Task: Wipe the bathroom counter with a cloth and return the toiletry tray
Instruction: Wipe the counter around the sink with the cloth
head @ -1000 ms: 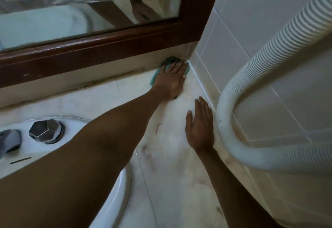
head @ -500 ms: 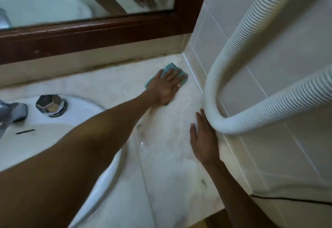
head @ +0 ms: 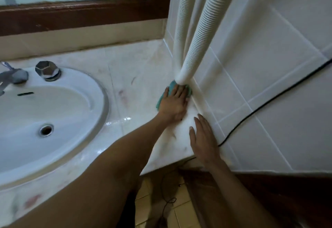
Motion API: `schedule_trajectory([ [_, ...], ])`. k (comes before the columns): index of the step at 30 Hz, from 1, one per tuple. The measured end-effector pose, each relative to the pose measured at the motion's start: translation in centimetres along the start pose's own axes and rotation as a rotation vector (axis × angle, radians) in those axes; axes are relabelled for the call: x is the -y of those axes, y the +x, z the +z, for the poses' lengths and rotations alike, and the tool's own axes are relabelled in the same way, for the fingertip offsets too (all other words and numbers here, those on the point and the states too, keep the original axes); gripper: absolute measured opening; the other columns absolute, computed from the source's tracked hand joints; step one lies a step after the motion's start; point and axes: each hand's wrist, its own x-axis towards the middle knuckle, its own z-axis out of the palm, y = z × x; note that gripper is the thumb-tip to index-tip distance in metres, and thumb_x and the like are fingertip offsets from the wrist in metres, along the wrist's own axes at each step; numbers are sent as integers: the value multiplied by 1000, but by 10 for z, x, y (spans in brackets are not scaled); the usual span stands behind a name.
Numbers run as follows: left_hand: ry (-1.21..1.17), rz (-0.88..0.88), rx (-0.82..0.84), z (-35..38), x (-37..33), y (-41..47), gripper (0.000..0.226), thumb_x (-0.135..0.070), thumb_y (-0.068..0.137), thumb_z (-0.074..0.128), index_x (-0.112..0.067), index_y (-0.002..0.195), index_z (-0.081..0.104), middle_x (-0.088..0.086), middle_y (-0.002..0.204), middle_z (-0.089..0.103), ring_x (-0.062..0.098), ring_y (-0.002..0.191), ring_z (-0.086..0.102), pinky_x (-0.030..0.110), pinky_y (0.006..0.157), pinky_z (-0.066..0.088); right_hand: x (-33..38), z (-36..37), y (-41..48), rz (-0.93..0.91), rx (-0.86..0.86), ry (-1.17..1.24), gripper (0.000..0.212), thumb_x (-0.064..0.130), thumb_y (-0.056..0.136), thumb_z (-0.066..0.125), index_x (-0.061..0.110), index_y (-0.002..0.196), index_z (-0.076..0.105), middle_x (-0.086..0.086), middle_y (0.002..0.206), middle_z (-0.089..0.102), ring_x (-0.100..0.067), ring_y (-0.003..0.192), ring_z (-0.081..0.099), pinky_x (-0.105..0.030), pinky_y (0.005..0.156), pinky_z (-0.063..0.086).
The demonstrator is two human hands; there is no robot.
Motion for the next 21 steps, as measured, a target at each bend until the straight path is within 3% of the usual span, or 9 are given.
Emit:
schedule_trajectory([
  [8,32,256,94,1,19,-95,55,-49,107,10,-36,160,5,-12,168,1,11,155,-5,41,125,-3,-6,-13,-39,49,85,68,52,30,102,38,1,145,42,-16,157,32,-28,147,26,-40,120,24],
  [10,71,209,76,-9,40,-103,55,-50,107,13,-37,160,8,-13,168,4,10,155,-1,40,125,1,-6,-15,-41,41,98,62,50,28,103,40,2,146,40,-14,159,29,-27,148,23,-38,121,21],
  [12,58,53,37,-15,49,-94,56,-48,107,15,-35,161,12,-12,169,8,12,156,2,42,125,3,-6,-17,-42,32,109,61,50,28,104,39,3,146,38,-12,160,27,-25,148,21,-37,120,20],
  [16,2,-200,-20,-2,12,-82,58,-44,106,14,-27,161,10,-6,170,6,18,156,1,45,125,-1,-9,-16,-42,6,97,56,49,27,103,40,3,146,40,-12,159,29,-25,148,22,-37,120,22],
  [18,7,-174,-8,5,-3,-103,58,-43,107,13,-26,162,7,-5,170,3,18,156,-1,45,126,-3,-7,-13,-43,11,81,36,50,28,103,40,2,146,40,-14,159,29,-27,148,23,-39,120,22],
  [21,36,24,44,5,6,-161,57,-46,107,12,-31,161,5,-8,169,0,15,156,-4,42,126,-4,4,-11,-44,30,75,-5,53,30,103,40,2,147,37,-16,159,27,-30,148,22,-42,120,22],
])
